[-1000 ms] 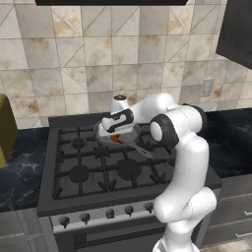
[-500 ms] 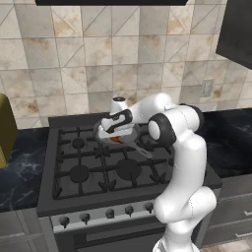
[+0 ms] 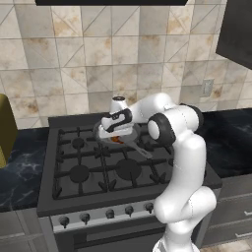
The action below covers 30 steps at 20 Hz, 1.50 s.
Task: Take the chicken drumsticks from the pan and place one on each plate on the dining counter.
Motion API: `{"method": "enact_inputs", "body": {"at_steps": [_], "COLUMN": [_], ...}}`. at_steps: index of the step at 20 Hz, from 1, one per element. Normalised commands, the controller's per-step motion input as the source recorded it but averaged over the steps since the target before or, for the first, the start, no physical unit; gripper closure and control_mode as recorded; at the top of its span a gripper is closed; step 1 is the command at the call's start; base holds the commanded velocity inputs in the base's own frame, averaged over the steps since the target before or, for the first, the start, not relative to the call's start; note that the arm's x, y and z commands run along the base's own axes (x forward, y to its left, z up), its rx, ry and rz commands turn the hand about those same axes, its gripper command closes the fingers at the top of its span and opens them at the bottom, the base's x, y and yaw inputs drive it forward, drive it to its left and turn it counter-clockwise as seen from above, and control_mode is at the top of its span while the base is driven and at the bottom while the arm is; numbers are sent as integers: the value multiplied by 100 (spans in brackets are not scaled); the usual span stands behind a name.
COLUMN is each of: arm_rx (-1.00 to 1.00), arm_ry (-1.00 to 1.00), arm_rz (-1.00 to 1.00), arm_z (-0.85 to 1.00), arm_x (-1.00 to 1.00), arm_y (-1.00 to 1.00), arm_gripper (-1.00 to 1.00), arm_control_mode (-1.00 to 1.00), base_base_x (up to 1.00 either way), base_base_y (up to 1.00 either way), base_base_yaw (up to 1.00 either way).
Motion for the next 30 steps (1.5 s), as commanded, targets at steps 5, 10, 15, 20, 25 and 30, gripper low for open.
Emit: {"method": "enact_inputs", "body": {"at_steps": [5,10,15,20,25,30], "arm_rx": [0,0,0,0,0,0], "arm_ry": [4,0,0,0,2,0], "arm_rz": [0,0,0,0,0,0], "arm_z": [-12,-5,39,74,55,24], "arm_x": [-2,-5,-7,-27,-54,-76], "arm_y": [-4,-8,-4,0,-3,-13], "arm_gripper": [100,100,100,100,100,100], "arm_control_mode": [-100,-100,-100,-100,-100,-100], "base_base_x": [0,0,0,0,0,0], "base_base_y": [0,0,0,0,0,0], "base_base_yaw": [0,0,0,0,0,0]}}
